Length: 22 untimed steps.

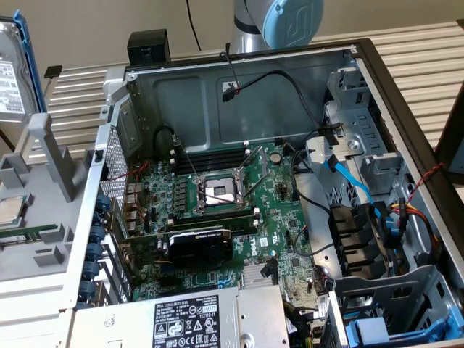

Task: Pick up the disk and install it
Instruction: 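Pick up the disk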

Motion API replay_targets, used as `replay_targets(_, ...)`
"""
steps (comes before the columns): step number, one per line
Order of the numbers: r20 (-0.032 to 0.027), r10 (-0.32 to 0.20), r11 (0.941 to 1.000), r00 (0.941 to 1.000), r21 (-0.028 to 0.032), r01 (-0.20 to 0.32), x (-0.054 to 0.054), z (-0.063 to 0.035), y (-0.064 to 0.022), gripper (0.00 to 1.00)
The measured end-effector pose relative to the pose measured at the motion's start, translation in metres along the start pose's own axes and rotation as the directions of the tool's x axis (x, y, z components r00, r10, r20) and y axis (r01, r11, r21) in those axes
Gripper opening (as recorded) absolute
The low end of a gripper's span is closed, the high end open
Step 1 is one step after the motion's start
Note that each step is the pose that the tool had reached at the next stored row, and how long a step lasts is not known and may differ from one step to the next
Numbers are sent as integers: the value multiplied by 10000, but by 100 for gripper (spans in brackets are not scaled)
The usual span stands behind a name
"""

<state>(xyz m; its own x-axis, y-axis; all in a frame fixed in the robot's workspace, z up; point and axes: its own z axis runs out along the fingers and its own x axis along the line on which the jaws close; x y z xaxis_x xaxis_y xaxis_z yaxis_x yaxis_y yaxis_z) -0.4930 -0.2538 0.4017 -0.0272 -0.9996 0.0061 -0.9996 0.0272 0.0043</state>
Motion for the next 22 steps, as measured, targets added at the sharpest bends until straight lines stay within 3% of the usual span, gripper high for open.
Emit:
replay_targets(11, 3, 1, 10000, 10000, 81, -1, -6, -335, -151, 37)
replay_targets(22, 32, 0, 9999, 10000, 101, 0, -11, -617, -375, 37)
